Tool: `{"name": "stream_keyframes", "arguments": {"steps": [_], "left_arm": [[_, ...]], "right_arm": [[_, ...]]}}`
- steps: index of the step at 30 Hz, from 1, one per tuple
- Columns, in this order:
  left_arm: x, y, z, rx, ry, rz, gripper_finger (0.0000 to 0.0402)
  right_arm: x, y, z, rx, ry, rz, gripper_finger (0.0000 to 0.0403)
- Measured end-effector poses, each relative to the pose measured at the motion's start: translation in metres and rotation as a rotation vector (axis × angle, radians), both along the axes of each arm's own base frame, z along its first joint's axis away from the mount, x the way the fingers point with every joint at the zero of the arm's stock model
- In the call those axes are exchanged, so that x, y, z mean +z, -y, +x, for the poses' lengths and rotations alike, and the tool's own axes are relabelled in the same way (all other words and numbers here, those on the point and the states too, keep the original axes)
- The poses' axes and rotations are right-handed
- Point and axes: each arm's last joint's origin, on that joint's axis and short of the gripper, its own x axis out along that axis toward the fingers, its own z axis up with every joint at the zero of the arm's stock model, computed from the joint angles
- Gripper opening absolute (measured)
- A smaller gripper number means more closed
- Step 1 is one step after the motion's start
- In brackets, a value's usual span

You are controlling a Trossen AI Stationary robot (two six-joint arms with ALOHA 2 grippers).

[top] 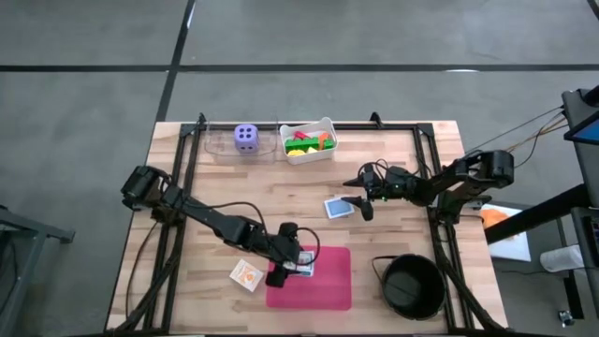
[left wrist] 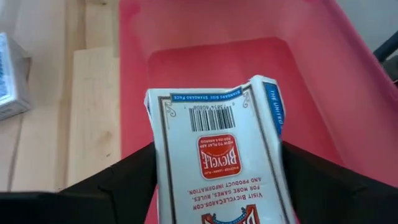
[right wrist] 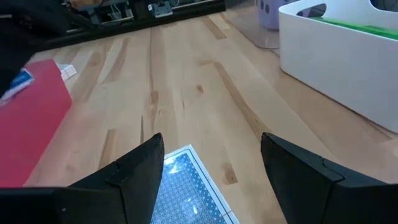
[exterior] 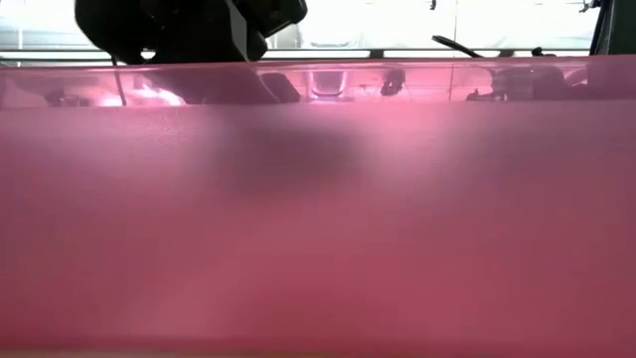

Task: Pick & Place Toys
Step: Put the white deck of cards into the red bin, then put the blue deck of cards into the red bin

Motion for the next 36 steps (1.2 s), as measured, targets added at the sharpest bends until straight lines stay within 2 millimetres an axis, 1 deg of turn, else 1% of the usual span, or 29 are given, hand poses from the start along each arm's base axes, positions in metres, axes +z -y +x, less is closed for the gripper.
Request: {"name": "stream_keyframes", "arguments": {"steps": [5,7,9,14,17,20,23,25,27,30,33,36], "left_arm": [[0.001,0.0,0.0,0.008,0.006,0.001,0.0377],[0.001,0.0,0.0,0.007,0.008,0.001,0.0393],[0.002,0.002,0.001,0.003,0.023,-0.004,0.0391],[0.003,0.005,0.001,-0.023,0.05,0.018,0.0368],[0.005,0.003,0.003,0.029,0.094,0.081,0.0363],[0.009,0.001,0.006,0.068,0.171,0.127,0.0362],[0.008,-0.001,0.007,0.07,0.284,0.125,0.0362],[0.006,-0.007,0.005,0.079,0.36,0.112,0.0362],[0.002,-0.016,0.0,0.102,0.404,0.101,0.0362],[-0.005,-0.034,-0.015,0.147,0.405,0.1,0.0362],[-0.002,-0.051,-0.036,0.204,0.411,0.105,0.0362],[0.006,-0.067,-0.061,0.251,0.437,0.108,0.0362]], "right_arm": [[0.0,0.0,0.0,0.0,-0.002,0.002,0.0267],[-0.001,0.0,0.0,-0.001,-0.003,0.004,0.0267],[-0.001,0.0,0.0,0.0,-0.003,0.004,0.0267],[0.0,-0.001,0.0,0.003,0.0,0.003,0.0267],[0.001,-0.003,0.001,0.013,0.009,0.001,0.0267],[0.003,-0.005,0.002,0.029,0.035,-0.009,0.0267],[0.007,-0.008,0.004,0.045,0.07,-0.019,0.0267],[0.009,-0.011,0.005,0.057,0.092,-0.027,0.0267],[0.011,-0.014,0.006,0.074,0.11,-0.037,0.0267],[0.013,-0.019,0.007,0.101,0.132,-0.054,0.0267],[0.013,-0.022,0.008,0.121,0.133,-0.065,0.0267],[0.011,-0.023,0.01,0.121,0.124,-0.028,0.0267]]}}
